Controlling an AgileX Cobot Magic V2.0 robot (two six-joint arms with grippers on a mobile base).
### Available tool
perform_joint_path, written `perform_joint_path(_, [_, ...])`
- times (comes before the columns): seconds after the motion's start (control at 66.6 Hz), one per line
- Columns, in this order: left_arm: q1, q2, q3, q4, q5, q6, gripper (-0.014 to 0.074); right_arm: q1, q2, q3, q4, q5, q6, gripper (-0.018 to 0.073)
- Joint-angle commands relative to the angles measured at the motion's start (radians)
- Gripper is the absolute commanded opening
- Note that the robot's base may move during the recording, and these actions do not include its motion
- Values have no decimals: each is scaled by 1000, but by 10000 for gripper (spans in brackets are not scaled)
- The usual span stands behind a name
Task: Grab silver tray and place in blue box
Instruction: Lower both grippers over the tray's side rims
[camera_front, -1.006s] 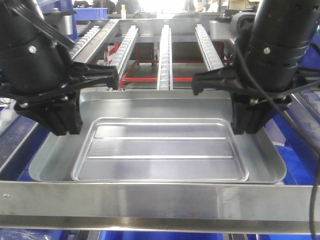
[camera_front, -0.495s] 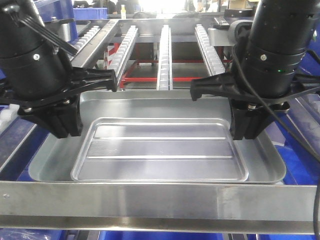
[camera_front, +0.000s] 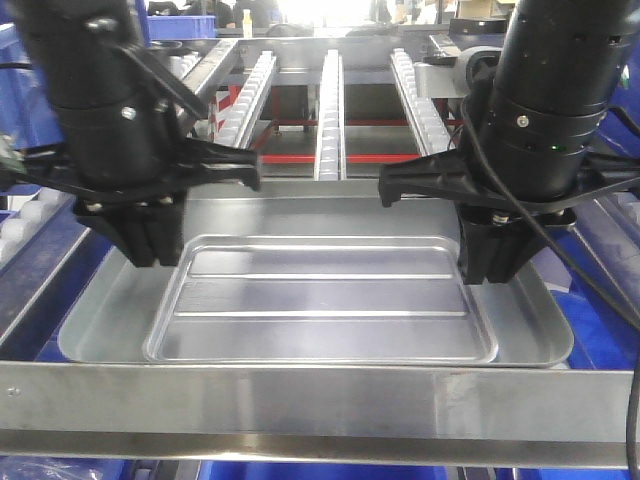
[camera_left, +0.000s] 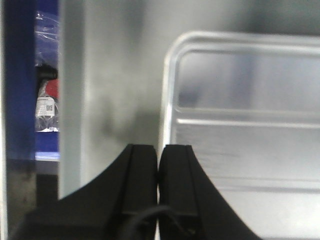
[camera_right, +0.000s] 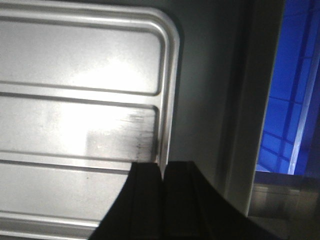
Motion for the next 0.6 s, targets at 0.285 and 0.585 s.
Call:
perform_joint_path(0.285, [-36,-35,-32,-22,1,-12,-7,-2,-37,-30,-11,-33,0,80])
perform_joint_path(0.585, [-36,-33,-30,-22,-2,-12,-7,-2,-35,-25,-11,-29,0,83])
